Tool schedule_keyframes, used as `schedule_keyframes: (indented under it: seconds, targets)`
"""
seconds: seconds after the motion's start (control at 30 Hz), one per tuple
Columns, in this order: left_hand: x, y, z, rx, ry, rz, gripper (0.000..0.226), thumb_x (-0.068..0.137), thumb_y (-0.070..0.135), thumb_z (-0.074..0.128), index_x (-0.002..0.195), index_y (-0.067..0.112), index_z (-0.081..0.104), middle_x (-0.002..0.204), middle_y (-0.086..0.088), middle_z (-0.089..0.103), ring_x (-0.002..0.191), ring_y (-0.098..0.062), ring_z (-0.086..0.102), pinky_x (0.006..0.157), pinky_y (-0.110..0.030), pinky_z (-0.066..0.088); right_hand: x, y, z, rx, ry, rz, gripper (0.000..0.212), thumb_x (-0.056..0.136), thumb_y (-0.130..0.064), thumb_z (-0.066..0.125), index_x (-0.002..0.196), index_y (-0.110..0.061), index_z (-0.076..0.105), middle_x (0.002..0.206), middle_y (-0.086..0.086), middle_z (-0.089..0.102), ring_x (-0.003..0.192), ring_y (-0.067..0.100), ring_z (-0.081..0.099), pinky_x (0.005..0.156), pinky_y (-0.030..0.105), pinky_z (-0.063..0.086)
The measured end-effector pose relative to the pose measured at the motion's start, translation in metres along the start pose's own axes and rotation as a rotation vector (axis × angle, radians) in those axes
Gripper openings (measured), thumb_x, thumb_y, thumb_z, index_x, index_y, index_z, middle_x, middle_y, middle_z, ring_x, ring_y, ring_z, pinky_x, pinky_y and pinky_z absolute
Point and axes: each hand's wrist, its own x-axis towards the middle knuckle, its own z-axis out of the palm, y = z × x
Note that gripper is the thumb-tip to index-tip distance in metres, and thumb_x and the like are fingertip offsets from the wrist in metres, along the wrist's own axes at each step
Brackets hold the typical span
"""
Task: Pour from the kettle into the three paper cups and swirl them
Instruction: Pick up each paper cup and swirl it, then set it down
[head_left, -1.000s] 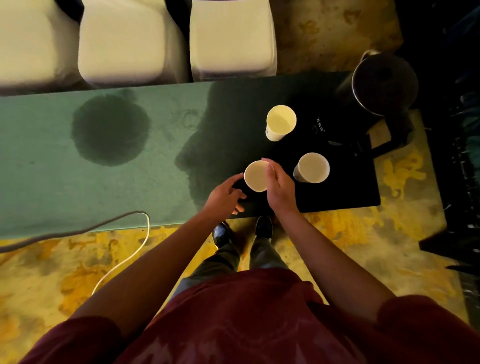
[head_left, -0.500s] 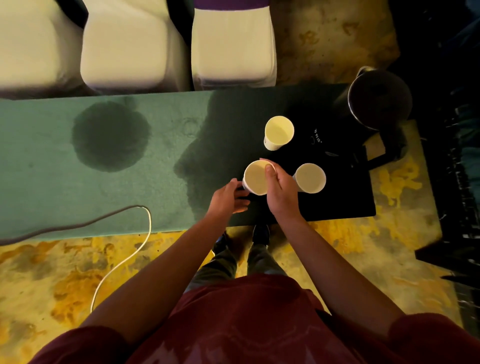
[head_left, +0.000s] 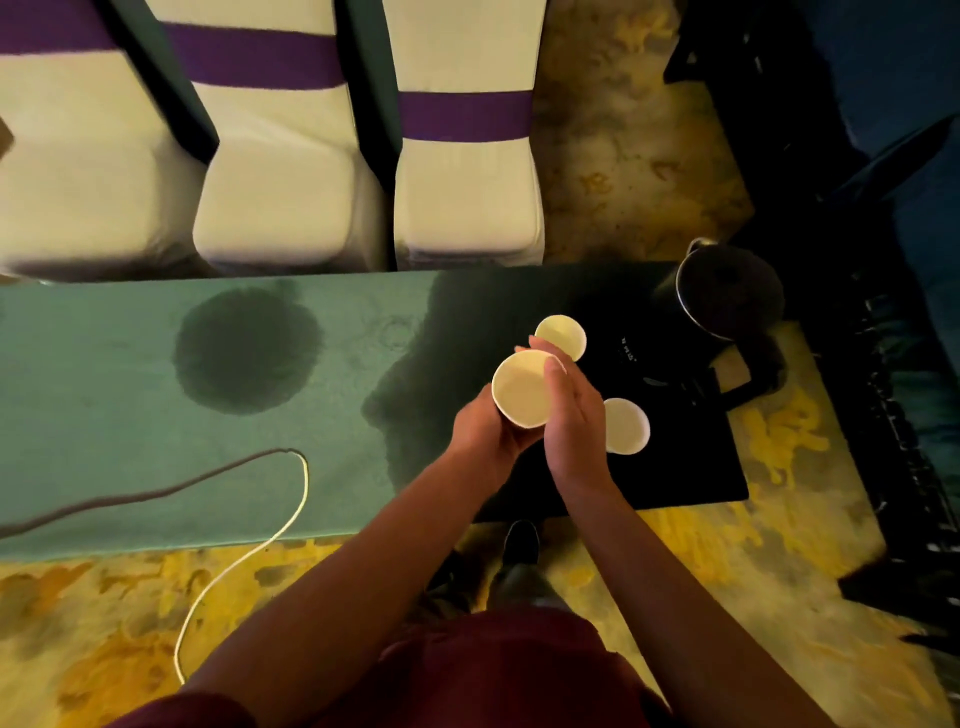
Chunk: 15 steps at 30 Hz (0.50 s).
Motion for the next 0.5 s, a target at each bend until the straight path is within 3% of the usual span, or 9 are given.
schedule_keyframes:
  seconds: [0.13,0.3,0.5]
  targets:
    - [0.005,0.015,0.006,-0.009,0.022,0.031,0.020,0.097,0.021,0.060,0.112,0.009,0.065,0.102,-0.014,0.071,0.089,-0.028,0.070,0.057,-0.032,0.058,0.014,-0.011,0.009,0.089,0.022,-0.022,0.030,0.108,-0.028,0.041,0.125,-0.031,0.066,0.126,-0.012,0.067,0.112,0.001,0.061,0.078,0.005,0.048]
    - [0.019,0.035,0.013,-0.032,0.041,0.120,0.020,0.099,0.013,0.054,0.115,0.007,0.063,0.092,-0.011,0.069,0.079,-0.024,0.067,0.050,-0.027,0.057,0.048,-0.002,0.024,0.105,-0.011,-0.048,0.033,0.107,-0.025,0.040,0.115,-0.017,0.071,0.115,0.000,0.073,0.107,0.014,0.067,0.089,0.024,0.053]
    - [0.042,0.060,0.005,-0.018,0.110,0.152,0.012,0.099,0.012,0.053,0.101,0.009,0.064,0.093,-0.011,0.068,0.081,-0.025,0.066,0.050,-0.030,0.057,0.078,0.009,0.046,0.040,-0.089,-0.058,0.034,0.106,-0.030,0.039,0.112,-0.018,0.071,0.112,-0.002,0.073,0.102,0.006,0.066,0.085,0.016,0.049]
